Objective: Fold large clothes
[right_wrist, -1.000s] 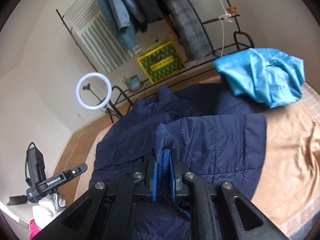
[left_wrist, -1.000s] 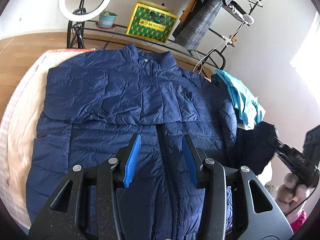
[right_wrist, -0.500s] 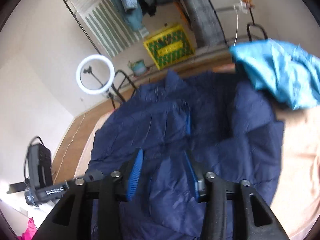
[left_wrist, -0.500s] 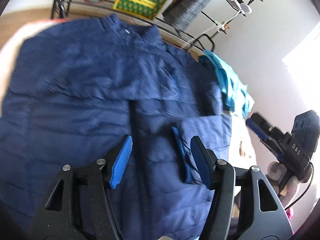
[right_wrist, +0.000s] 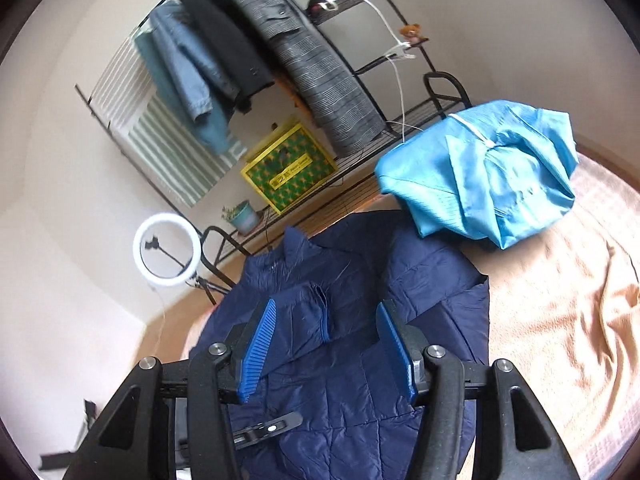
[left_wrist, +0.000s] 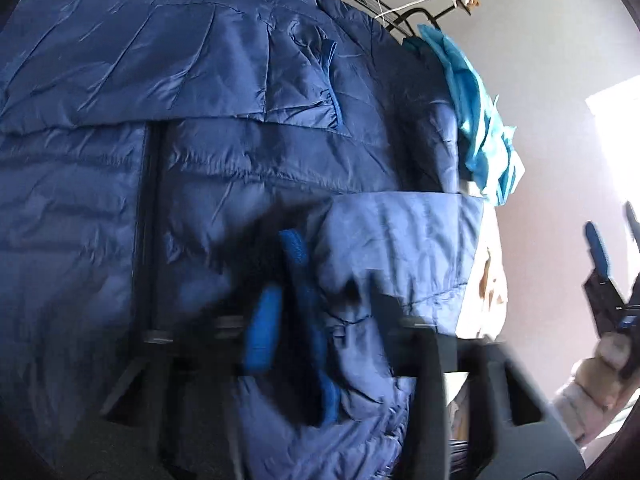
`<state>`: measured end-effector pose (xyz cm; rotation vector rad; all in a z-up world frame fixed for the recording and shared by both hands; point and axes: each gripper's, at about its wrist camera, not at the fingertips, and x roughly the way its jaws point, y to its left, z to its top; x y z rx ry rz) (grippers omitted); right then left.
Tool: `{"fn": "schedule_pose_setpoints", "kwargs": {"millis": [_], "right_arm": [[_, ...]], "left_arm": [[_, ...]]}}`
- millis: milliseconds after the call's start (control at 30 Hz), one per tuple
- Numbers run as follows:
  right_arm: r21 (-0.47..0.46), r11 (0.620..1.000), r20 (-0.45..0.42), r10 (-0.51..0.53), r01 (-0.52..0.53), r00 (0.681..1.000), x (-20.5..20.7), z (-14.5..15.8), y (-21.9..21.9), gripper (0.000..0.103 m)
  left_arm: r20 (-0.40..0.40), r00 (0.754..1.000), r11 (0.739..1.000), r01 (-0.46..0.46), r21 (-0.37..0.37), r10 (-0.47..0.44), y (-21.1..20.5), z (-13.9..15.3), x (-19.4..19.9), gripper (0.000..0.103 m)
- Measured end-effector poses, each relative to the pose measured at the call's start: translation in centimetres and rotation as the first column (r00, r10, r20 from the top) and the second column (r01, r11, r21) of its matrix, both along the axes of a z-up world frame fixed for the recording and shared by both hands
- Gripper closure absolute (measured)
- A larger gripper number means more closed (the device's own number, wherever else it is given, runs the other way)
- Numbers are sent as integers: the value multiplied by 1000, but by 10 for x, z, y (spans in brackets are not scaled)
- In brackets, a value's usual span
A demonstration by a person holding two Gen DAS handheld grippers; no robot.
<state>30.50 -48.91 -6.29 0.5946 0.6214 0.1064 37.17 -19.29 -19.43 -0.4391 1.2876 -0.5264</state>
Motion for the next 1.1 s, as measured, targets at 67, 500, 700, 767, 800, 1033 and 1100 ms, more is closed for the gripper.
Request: {"fn": "schedule_pose_setpoints", "kwargs": {"millis": [67, 500, 700, 767, 800, 1033, 1100], "right_arm": [[5, 1000, 1, 2, -2, 1000, -1, 1, 0, 47], [-52, 999, -32, 14, -16, 999, 5, -4, 9, 47], [-85, 995, -63, 39, -44, 997, 10, -12, 18, 47], [-104, 993, -73, 39, -47, 997, 11, -15, 19, 47], [-113, 993, -79, 39, -47, 996, 12, -16, 20, 47], [-131, 990, -126, 38, -55, 991, 19, -28, 26, 47], [-156, 986, -137, 41, -63, 990, 21, -29, 31, 47]], "left_arm": [[4, 1000, 1000, 21, -12, -21, -2, -1, 5, 94], [325, 945, 979, -104, 175, 42, 62, 72, 51, 97], [360, 918, 947, -251, 202, 167, 128, 75, 104, 97], [369, 906, 927, -303, 220, 208, 150, 72, 117, 97], [372, 900, 918, -325, 227, 226, 160, 69, 122, 97], [339, 888, 878, -406, 255, 312, 210, 30, 158, 97], [344, 886, 870, -411, 273, 311, 212, 23, 162, 97]]}}
